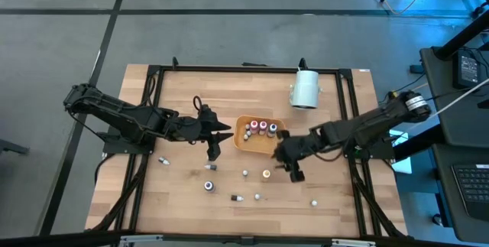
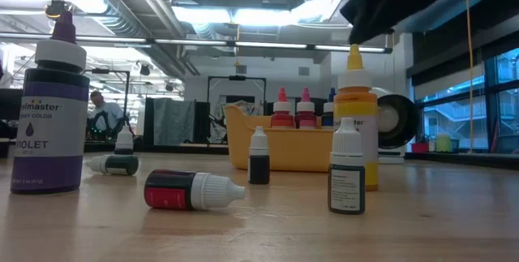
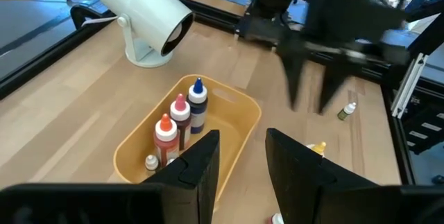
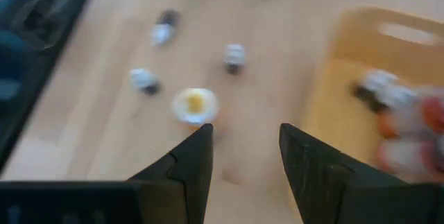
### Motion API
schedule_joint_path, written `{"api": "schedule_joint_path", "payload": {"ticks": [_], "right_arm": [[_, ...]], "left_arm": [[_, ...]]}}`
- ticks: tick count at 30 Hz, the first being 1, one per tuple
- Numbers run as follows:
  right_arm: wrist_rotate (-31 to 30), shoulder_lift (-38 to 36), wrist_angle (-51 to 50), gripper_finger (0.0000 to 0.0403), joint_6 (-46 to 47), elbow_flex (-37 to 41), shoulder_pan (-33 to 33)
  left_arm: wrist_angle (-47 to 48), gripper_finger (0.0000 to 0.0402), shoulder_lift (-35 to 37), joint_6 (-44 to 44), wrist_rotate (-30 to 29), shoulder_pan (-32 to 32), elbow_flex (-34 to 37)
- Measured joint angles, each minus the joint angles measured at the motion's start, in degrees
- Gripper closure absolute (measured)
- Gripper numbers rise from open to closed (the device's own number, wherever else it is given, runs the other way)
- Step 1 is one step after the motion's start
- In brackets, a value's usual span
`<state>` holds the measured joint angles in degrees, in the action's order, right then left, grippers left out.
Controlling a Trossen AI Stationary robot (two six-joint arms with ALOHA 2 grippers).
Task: Pick & Place food coloring
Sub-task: Put the large yellow food coloring bottle into the yellow bin
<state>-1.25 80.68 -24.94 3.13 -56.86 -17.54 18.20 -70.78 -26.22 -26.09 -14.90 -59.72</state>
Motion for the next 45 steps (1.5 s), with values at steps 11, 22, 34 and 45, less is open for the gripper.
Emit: {"api": "schedule_joint_path", "payload": {"ticks": [11,22,34,45], "right_arm": [[0.2,4.1,7.9,0.0235,2.1,0.0,-4.5],[1.3,4.1,13.8,0.0203,-2.1,0.0,-5.6],[-1.3,7.5,12.3,0.0146,1.1,0.0,-5.6],[-2.7,12.8,11.8,0.0194,1.2,0.0,-5.5]], "left_arm": [[0.0,0.0288,0.0,0.0,-2.9,0.0,0.0],[0.5,0.0288,0.0,0.0,-2.9,0.0,0.0],[0.5,0.0288,-1.2,0.0,-2.7,0.0,0.0],[0.9,0.0288,-5.5,0.0,-2.6,0.0,0.0]]}}
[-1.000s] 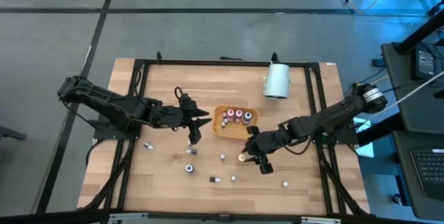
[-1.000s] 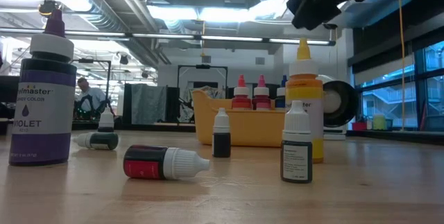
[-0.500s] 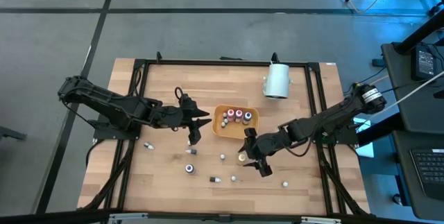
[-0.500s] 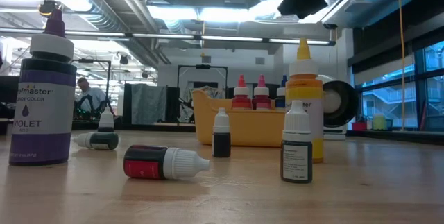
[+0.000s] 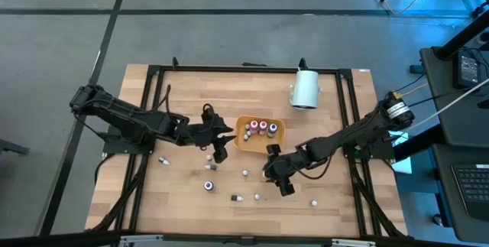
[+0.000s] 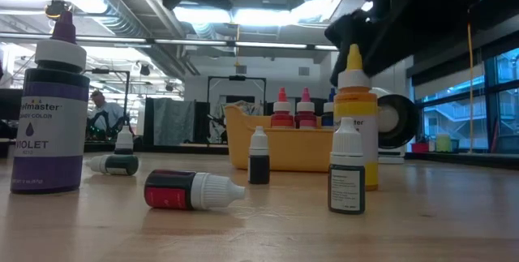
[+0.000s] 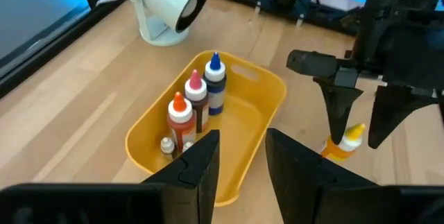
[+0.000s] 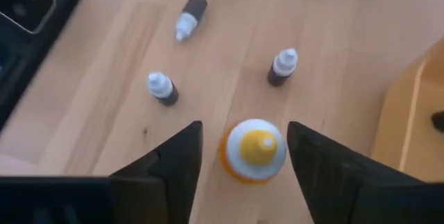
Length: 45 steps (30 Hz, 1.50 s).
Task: Pick & Place food coloring
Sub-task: Put the large yellow food coloring bottle into the yellow bin
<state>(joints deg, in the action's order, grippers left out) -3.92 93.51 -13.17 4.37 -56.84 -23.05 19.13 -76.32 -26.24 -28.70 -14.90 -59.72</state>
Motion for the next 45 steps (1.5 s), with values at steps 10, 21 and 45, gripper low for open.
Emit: {"api": "schedule_joint_path", "payload": {"ticks": [10,21,45], "right_arm": [[-1.6,-0.2,-1.6,0.0283,-0.2,0.0,0.1],[-7.7,-10.4,-7.0,0.0283,8.3,-3.1,2.1],[-19.8,-7.7,-5.4,0.0283,23.9,4.8,12.6]], "left_arm": [[-0.1,0.0288,-0.5,0.0,0.1,0.0,0.0],[0.0,0.0288,2.3,-2.2,0.0,-0.4,0.0],[-0.5,0.0288,13.7,6.0,-1.8,-4.2,0.0]]}}
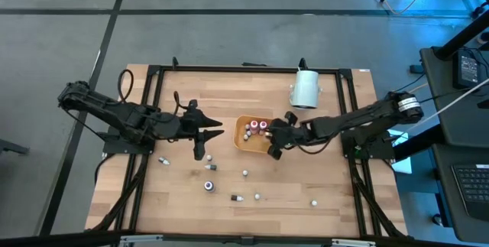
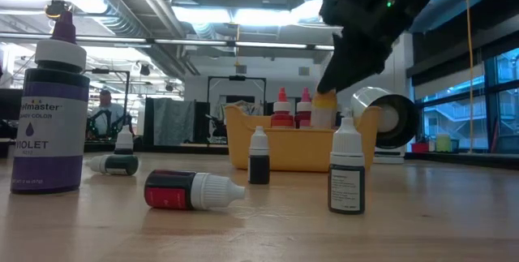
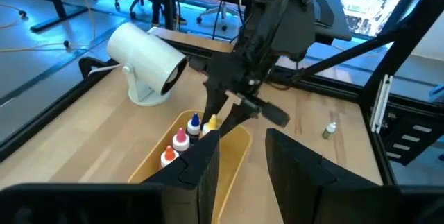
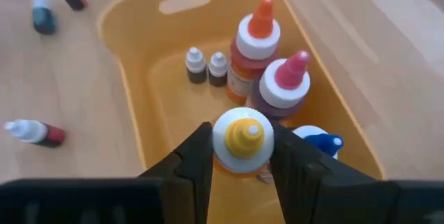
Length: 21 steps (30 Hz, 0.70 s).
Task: Pick & Place food coloring
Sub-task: Put the large yellow food coloring bottle into the yellow bin
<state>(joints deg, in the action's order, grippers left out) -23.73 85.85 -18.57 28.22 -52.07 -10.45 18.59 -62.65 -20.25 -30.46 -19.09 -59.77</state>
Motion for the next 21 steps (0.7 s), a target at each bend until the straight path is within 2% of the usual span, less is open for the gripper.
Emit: {"api": "schedule_joint_path", "payload": {"ticks": [8,21], "right_arm": [[1.2,3.5,-0.2,0.0267,-0.4,0.0,0.2],[3.4,3.6,-0.2,0.0259,-4.7,0.0,0.2]], "left_arm": [[0.0,0.0288,0.0,0.0,1.0,0.0,0.0],[0.9,0.0288,0.0,0.0,1.2,0.0,0.0]]}}
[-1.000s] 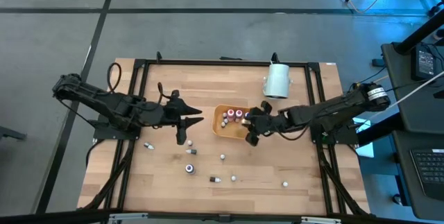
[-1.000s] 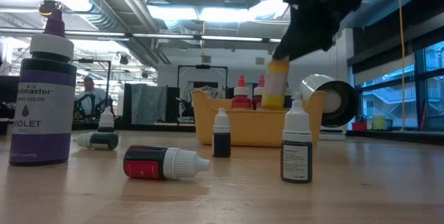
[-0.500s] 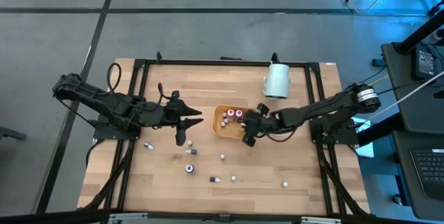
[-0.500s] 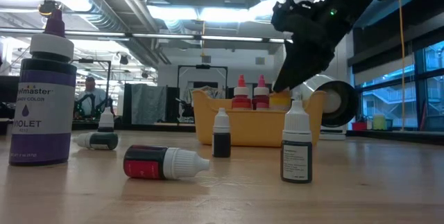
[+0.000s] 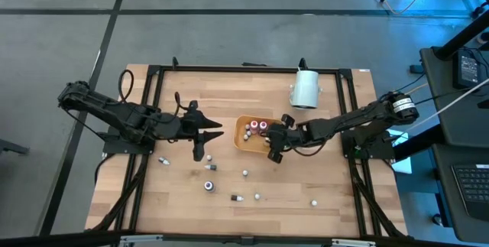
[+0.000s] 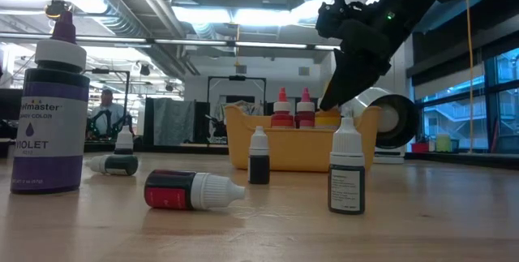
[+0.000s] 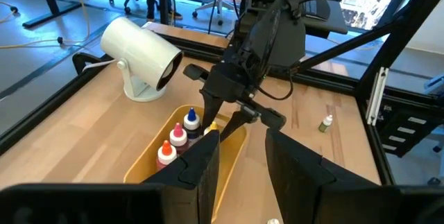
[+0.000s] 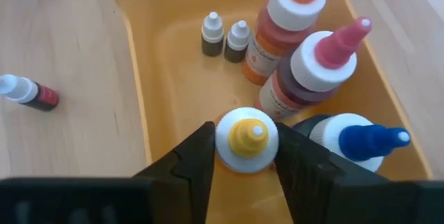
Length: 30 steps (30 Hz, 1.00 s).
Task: Pick & Place food coloring
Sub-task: Put the large yellow food coloring bottle into the yellow bin, then put the large violet food coloring bottle into the yellow bin
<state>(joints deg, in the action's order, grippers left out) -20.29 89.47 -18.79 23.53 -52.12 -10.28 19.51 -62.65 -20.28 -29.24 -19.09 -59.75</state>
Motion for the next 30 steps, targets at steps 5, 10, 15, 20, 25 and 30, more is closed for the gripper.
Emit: {"api": "schedule_joint_path", "payload": {"ticks": [5,10,15,20,25,30], "right_arm": [[-0.1,0.0,0.1,0.022,-0.1,0.0,0.0],[-0.7,0.1,-3.7,0.0166,-0.5,-2.6,0.0],[-0.6,0.1,-9.4,0.014,-3.7,-9.7,0.0],[8.8,0.0,-4.7,0.0135,-15.0,-17.0,-0.8],[18.0,0.1,12.6,0.0135,-25.4,-18.1,-2.0],[18.9,1.8,25.5,0.0135,-25.8,-17.9,-3.3]], "left_arm": [[0.0,0.0288,0.0,0.0,0.5,0.0,0.0],[0.1,0.0288,0.0,0.0,0.8,0.0,0.0],[2.0,0.0288,0.9,-0.1,0.9,-1.1,0.0],[2.6,0.0288,3.5,0.2,0.3,-4.0,0.0],[3.0,0.0288,6.8,0.1,-2.4,-7.2,1.7],[-2.9,0.0288,12.2,-0.1,-3.2,-10.1,9.2]]}}
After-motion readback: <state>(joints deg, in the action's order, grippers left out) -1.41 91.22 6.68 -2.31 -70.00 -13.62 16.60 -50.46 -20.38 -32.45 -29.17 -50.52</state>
